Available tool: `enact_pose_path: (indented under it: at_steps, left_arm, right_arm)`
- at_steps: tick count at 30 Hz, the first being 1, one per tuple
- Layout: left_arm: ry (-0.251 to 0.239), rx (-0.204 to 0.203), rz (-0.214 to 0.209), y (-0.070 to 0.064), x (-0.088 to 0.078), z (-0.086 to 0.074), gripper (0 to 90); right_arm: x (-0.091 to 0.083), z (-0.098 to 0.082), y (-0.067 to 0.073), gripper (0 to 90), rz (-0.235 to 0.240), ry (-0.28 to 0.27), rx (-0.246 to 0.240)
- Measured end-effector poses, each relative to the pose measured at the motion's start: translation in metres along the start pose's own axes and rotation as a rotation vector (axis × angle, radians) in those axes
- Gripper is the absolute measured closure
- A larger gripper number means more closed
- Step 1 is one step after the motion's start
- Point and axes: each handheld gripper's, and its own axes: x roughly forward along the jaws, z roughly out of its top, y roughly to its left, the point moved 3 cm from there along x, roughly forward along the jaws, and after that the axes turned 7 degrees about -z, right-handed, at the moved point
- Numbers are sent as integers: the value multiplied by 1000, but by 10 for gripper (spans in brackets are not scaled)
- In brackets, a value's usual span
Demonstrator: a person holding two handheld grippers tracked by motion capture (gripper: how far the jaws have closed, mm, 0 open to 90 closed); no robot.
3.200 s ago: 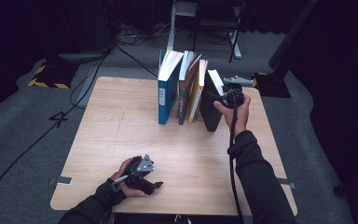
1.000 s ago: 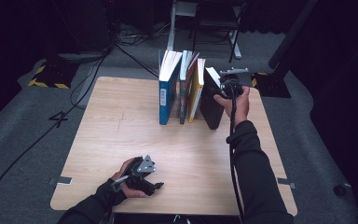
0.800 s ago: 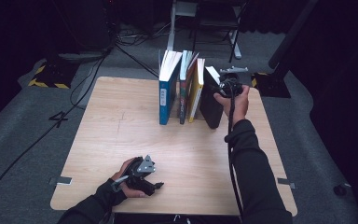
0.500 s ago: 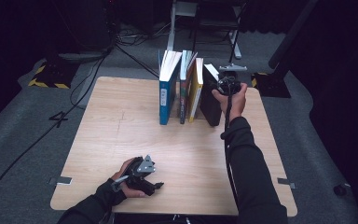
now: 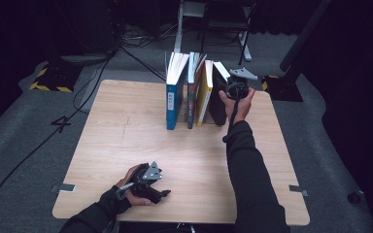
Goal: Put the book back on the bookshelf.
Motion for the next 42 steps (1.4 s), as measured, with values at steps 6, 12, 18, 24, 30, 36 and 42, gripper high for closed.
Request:
enact_pose_path:
  at_steps: [6, 12, 18, 24, 30, 36, 42]
  left_arm:
    - [0, -1, 4, 0, 0, 0, 182]
    - [0, -2, 4, 0, 0, 0, 181]
    - [-2, -1, 4, 0, 0, 0, 181]
    - [3, 1, 2, 0, 0, 0, 181]
    - [4, 2, 0, 0, 0, 0, 180]
    - [4, 2, -1, 1, 0, 0, 179]
    - [4, 2, -1, 1, 0, 0, 179]
  right_arm:
    - [-1, -4, 4, 519, -8, 12, -29]
    - [-4, -10, 1, 507, -4, 43, -26]
    - [-5, -7, 0, 483, 9, 104, -45]
    - [-10, -11, -2, 424, 40, 145, -50]
    - [-17, -17, -4, 404, 65, 161, -101]
    - [-19, -22, -6, 382, 80, 192, -137]
    - [-30, -25, -8, 341, 111, 201, -179]
